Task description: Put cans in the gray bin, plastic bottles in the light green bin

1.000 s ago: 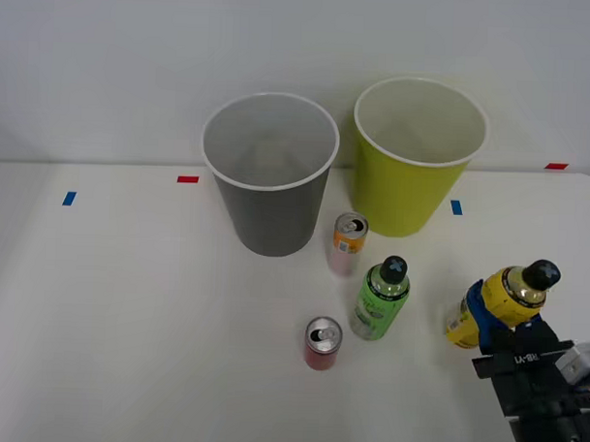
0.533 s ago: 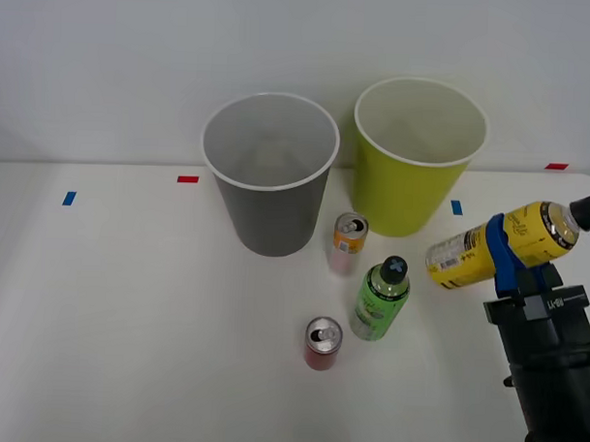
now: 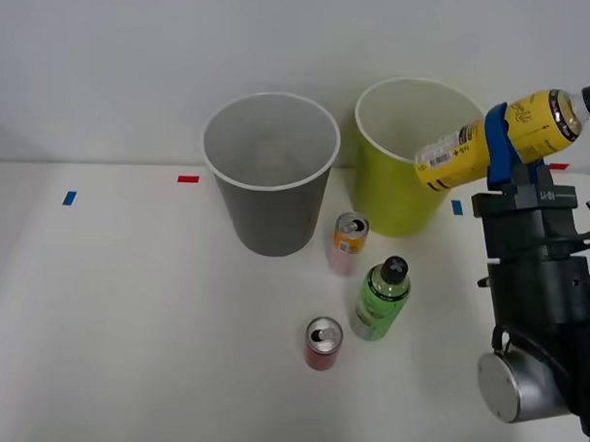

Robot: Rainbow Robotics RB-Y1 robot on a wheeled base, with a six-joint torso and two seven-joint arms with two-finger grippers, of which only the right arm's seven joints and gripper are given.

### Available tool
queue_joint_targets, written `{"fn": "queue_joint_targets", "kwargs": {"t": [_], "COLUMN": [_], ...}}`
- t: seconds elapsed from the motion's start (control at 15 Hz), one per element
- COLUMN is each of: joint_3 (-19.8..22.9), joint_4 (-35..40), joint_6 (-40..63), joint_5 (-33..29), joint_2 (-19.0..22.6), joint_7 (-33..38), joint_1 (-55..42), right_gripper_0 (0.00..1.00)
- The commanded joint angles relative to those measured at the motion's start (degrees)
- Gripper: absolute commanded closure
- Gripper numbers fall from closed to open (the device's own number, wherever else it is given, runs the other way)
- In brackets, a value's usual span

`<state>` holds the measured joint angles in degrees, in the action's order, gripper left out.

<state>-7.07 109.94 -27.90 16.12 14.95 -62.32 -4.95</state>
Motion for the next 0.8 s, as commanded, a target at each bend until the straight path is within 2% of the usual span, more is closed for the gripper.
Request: {"fn": "queue_joint_targets", "kwargs": {"t": [0.07, 0.27, 0.47, 0.8], "joint_3": [2.8, 6.2, 8.3, 7.6], "joint_4": [0.0, 0.0, 0.0, -0.2], "joint_6": [7.2, 18.9, 28.3, 38.6], "joint_5": [-1.0, -2.9, -4.6, -7.5], "joint_2": [-3.5, -6.7, -7.4, -7.5], "joint_7": [-1.0, -3.1, -5.2, -8.2], "joint_1": [6.3, 13.3, 18.2, 20.3], "right_gripper_0": [1.0, 1.0, 1.0, 1.0]}}
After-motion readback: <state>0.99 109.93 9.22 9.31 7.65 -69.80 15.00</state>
